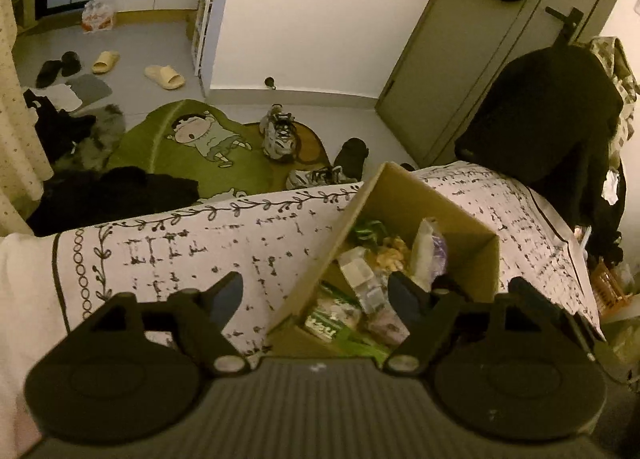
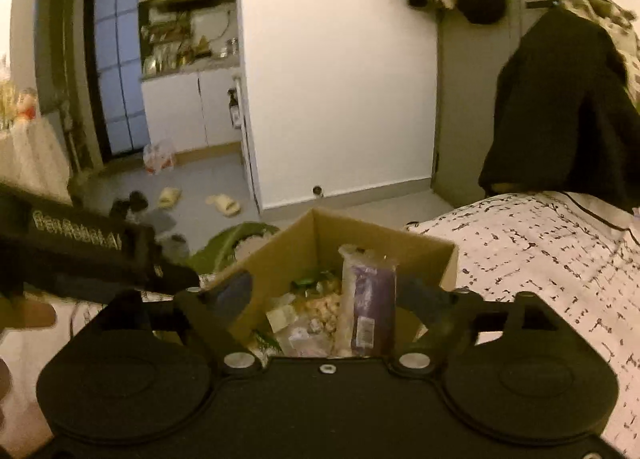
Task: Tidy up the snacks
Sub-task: 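Open the right tool to drop the pink packet into the box, then move both tools back toward the remaining snacks on the bed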
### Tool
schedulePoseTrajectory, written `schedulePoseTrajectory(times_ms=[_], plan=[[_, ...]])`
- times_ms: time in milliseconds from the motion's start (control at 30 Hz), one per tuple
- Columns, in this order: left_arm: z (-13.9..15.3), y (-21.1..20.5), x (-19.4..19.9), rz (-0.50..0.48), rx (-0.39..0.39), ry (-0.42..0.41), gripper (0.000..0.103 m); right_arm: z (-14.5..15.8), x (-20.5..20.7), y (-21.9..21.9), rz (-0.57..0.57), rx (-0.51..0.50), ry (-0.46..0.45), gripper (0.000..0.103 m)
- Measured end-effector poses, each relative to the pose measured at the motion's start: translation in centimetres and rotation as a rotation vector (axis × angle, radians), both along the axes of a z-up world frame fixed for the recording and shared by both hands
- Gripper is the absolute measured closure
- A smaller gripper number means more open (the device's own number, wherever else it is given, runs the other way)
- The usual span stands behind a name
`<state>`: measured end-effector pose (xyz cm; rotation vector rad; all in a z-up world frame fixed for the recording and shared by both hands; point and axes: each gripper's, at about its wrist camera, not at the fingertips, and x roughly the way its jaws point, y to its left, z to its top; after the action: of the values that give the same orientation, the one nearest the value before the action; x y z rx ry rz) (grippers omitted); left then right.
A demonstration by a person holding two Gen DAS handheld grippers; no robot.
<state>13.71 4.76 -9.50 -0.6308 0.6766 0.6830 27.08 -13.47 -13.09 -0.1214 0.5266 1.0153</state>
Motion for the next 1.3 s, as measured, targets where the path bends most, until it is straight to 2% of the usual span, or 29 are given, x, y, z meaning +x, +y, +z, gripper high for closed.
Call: schedulePoseTrajectory(times_ms=[67, 133, 300, 433, 567, 667, 867, 1300], plan=[[0.4, -0.5, 0.4, -0.014, 0.012, -0.007, 0.025, 0.5, 0.5, -0.5, -0.026, 0.007, 0.008, 0.012], [0.8, -1.1, 0.8, -0.029, 0.03, -0.015, 0.016, 0.9, 0.8, -1.2, -0.037, 0.01, 0.012, 0.007], [1.5, -2.3, 1.4, -0.052, 0.028, -0.057, 0.0, 2.0, 2.3, -3.4, -0.117, 0.019, 0.0, 0.0], [2.4, -3.5, 1.9, -0.068, 0.08, -0.063, 0.0, 2.0, 3.3, -5.3, -0.201, 0.02, -0.016, 0.0], [3.2, -4.3, 2.1, -0.064, 0.09, -0.115, 0.0, 2.3, 3.5, -6.6, -0.219, 0.002, -0.052, 0.0], [4.0, -5.1, 2.7, -0.11, 0.117, -0.122, 0.0, 2.7, 3.8, -7.4, -0.235, -0.013, -0.058, 0.0], [5.0, -7.2, 4.0, -0.227, 0.107, -0.153, 0.0, 3.0, 5.1, -9.5, -0.265, -0.009, -0.013, 0.0], [5.1, -9.5, 6.0, -0.247, 0.077, -0.125, 0.0, 2.3, 8.8, -14.1, -0.431, -0.044, 0.094, 0.0]])
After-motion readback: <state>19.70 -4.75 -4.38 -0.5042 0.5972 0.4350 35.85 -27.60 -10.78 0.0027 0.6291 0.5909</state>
